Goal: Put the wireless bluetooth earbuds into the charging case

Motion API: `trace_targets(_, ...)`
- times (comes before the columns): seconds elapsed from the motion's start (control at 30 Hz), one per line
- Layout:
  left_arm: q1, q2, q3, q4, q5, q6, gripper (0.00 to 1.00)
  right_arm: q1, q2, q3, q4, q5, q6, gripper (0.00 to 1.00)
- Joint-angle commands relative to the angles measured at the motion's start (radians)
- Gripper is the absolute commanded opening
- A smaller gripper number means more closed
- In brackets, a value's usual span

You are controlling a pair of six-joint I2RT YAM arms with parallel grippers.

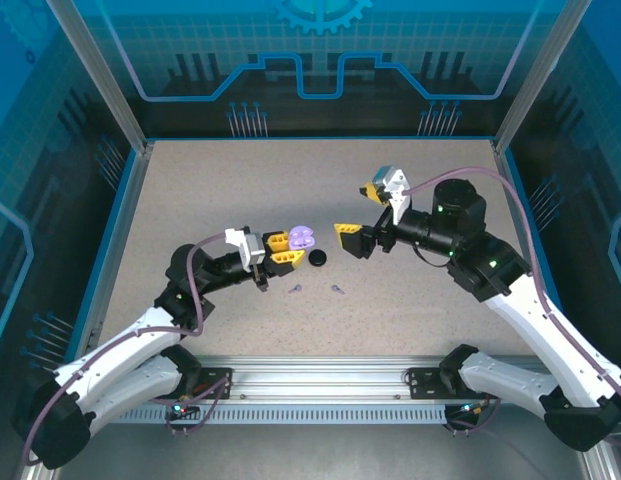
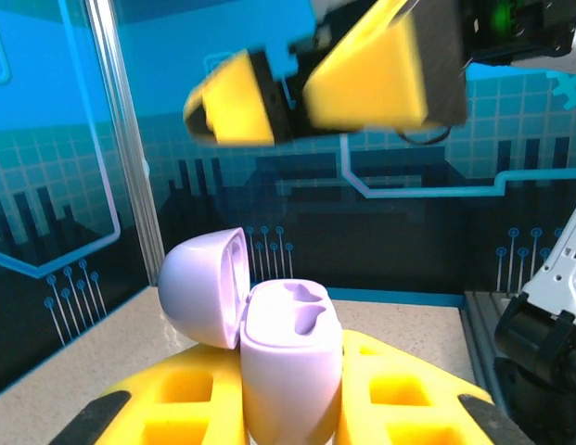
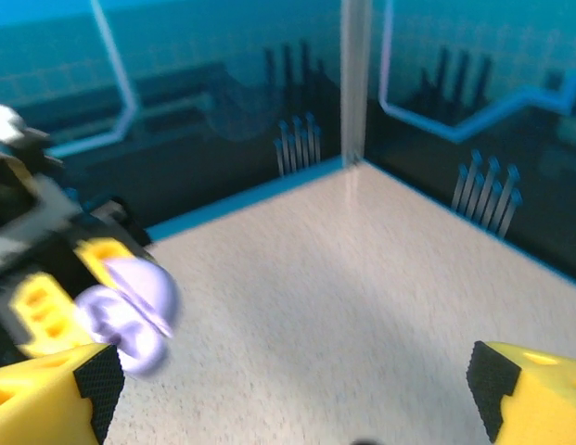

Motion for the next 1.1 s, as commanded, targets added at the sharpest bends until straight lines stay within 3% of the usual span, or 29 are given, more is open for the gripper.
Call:
trace_targets(0.0,-0.009,-0.018,-0.024,0.116,0.013,0.105,0.0,-0.015,0.022,-0.073,-0.115,0.17,0.136,0.98)
trace_targets(0.1,-0.009,-0.018,-0.048,0.161,0.021,0.163,0.0,-0.016,0.069,-0.108,-0.208,0.252,0.25,0.98)
trace_targets(0.3,-0.01,-0.015,-0.065,0.177,0.03,0.196,0.0,-0.013,0.185,-0.166,-0.293,0.285,0.356,0.95)
trace_targets(0.73,-0.009,-0.032,-0.102,0.192,0.02,0.127,0.0,0.034,0.511,-0.139,-0.226,0.209,0.308,0.72)
trace_targets(0.97,-0.011,-0.057,-0.106,0.171,0.016,0.114,0.0,0.099,0.686,-0.024,-0.283,0.241,0.283,0.66)
trace_targets(1.07,-0.01,-0.071,-0.114,0.172,0.014,0.11,0.0,0.117,0.725,0.0,-0.232,0.185,0.294,0.66)
